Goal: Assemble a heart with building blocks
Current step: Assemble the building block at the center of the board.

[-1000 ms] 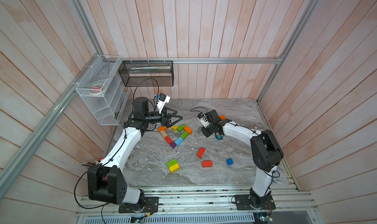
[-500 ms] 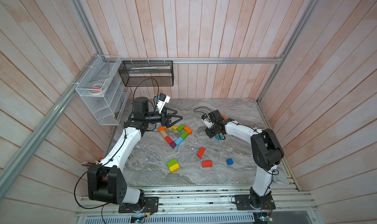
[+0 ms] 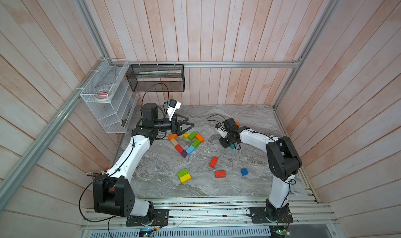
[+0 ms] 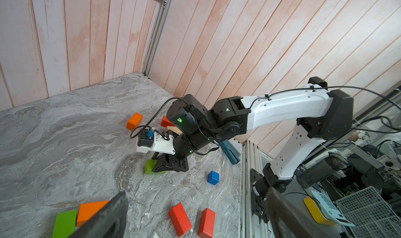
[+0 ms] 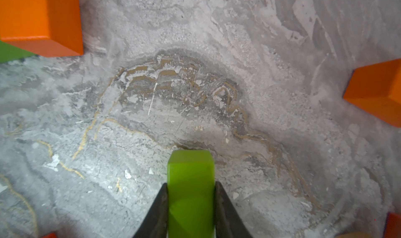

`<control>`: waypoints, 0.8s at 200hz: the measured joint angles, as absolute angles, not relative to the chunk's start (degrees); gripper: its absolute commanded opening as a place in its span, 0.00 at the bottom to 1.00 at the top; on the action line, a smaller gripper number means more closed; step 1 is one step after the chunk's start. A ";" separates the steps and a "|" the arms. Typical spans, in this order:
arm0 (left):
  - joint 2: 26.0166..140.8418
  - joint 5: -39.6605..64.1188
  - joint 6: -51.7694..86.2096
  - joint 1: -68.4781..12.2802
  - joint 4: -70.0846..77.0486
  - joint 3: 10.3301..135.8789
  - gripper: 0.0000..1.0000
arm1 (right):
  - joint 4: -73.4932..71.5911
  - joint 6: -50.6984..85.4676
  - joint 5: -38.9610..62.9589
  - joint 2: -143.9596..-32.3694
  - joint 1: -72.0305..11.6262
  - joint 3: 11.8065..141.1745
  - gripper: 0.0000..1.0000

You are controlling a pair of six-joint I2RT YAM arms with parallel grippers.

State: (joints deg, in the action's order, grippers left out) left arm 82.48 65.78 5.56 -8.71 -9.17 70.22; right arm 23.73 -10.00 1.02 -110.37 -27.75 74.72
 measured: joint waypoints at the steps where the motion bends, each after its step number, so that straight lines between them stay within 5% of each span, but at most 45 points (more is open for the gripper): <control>1: 82.48 65.78 5.58 -8.71 -9.17 70.22 1.00 | 23.70 -10.00 1.02 -110.37 -27.73 74.72 0.23; 93: 82.48 65.78 5.58 -8.71 -9.15 70.19 1.00 | 23.68 -10.00 0.99 -110.80 -27.18 74.72 0.24; 160: 82.48 65.78 5.58 -8.71 -9.08 70.15 1.00 | 23.62 -10.15 0.93 -110.93 -26.89 74.72 0.37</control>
State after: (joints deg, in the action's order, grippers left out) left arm 82.48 65.78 5.58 -8.71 -9.08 70.15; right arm 23.62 -10.15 0.93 -110.93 -26.89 74.72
